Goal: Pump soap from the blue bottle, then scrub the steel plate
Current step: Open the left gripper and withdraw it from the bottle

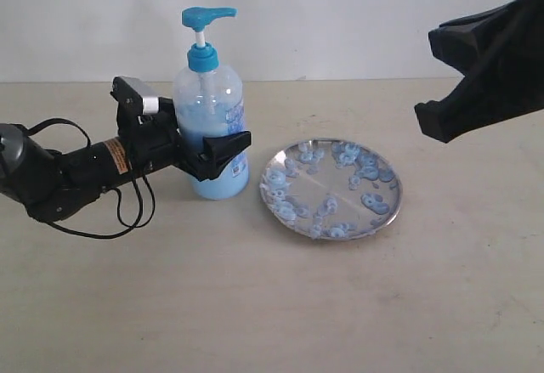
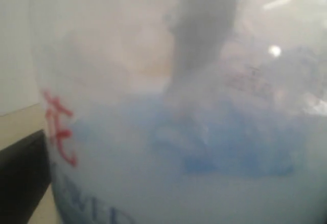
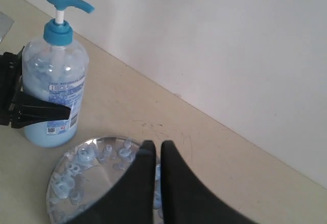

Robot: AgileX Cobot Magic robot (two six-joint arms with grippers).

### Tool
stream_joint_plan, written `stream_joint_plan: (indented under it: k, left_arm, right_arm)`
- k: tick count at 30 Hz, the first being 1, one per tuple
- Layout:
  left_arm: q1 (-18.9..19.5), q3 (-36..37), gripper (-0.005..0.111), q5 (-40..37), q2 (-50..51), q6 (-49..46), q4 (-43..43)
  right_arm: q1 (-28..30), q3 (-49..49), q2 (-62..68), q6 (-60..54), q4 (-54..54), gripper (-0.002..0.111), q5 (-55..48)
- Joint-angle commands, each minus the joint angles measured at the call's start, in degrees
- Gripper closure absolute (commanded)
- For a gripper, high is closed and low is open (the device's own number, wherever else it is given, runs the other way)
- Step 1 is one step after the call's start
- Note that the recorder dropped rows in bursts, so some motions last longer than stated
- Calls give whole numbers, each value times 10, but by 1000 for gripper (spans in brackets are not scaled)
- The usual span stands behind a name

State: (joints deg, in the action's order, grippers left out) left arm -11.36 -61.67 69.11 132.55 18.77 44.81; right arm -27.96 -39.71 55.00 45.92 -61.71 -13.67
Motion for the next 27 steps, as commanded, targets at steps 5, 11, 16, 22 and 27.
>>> stream_joint_plan:
  k: [5, 11, 16, 22, 27]
  left_arm:
    - [19, 11, -2, 8, -46, -19, 26]
    - [71, 63, -2, 8, -163, 33, 117]
    - [111, 133, 5, 8, -285, 86, 133]
    - [122, 203, 64, -177, -516, 236, 8]
    - [122, 203, 103, -510, -762, 306, 72]
  right_arm:
    - [1, 3, -6, 5, -2, 109, -32]
    - [1, 3, -6, 5, -2, 109, -52]
    - [1, 3, -6, 5, -2, 109, -41]
    - [0, 3, -6, 7, 8, 109, -48]
    - [0, 3, -6, 39, 89, 109, -45]
